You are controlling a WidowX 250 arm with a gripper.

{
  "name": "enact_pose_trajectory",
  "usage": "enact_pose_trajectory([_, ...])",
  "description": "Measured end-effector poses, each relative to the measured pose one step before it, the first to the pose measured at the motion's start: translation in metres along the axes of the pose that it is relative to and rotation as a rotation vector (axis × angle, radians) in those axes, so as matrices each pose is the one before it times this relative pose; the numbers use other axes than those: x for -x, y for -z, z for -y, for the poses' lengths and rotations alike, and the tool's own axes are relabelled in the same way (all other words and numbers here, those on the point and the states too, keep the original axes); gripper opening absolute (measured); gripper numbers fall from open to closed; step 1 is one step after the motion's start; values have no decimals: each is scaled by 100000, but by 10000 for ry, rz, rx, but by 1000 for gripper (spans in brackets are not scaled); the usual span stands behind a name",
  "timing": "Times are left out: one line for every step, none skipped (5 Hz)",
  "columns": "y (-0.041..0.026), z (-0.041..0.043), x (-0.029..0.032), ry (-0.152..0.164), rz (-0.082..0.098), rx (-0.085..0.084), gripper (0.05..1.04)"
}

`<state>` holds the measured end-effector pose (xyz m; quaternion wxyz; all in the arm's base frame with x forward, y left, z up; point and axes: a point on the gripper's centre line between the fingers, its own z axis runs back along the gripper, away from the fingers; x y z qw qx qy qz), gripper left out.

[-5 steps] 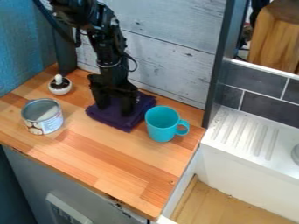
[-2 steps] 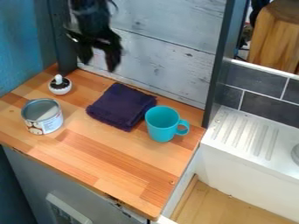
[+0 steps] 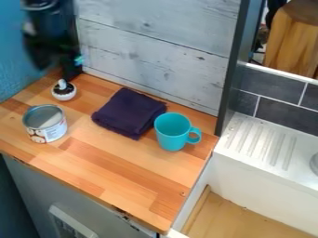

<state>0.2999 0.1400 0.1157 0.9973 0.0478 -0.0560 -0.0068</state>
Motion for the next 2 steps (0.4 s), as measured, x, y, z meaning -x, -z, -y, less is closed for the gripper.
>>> enact_pose_trajectory([1763,-2527,4303,76,-936,319,1003])
enact_pose_trajectory([1049,-962,1236,180,-91,-129,1003])
